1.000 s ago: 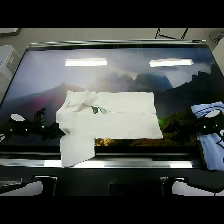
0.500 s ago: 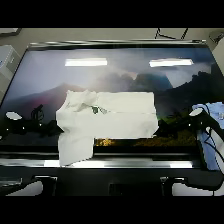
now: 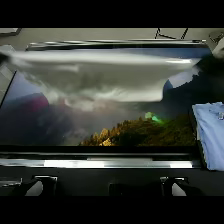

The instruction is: Fold the clothes and pants, and hang the long-sleeved shirts on hangers.

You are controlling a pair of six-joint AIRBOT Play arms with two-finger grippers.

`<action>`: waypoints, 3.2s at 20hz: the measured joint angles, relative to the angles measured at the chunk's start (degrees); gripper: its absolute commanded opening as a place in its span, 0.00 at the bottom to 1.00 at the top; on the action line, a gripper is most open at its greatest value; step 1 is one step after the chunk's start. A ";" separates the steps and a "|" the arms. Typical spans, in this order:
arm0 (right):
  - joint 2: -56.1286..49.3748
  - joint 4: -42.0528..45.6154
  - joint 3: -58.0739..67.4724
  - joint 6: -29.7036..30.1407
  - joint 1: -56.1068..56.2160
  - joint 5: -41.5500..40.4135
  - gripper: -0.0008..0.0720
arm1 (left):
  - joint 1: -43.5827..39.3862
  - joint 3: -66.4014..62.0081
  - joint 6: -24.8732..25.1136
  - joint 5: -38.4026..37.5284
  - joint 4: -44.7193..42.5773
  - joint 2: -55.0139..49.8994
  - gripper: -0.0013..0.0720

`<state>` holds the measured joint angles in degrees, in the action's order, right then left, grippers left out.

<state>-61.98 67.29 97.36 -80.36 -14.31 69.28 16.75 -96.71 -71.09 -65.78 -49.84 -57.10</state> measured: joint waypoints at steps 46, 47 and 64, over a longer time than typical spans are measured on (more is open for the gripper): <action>-38.73 16.31 -8.52 -26.77 8.87 -24.17 0.06 | -19.54 27.71 -5.18 45.88 -0.04 -34.69 0.05; -38.73 16.22 -8.52 -26.25 8.74 -22.73 0.06 | -19.02 27.58 -5.18 44.41 -0.07 -34.60 0.05; -37.18 17.38 -8.28 -16.02 5.60 4.72 0.72 | -7.78 29.05 -6.01 -1.22 -4.24 -32.26 0.77</action>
<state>-99.15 84.66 89.08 -96.38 -8.71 74.00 8.97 -67.66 -77.10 -67.00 -54.08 -89.36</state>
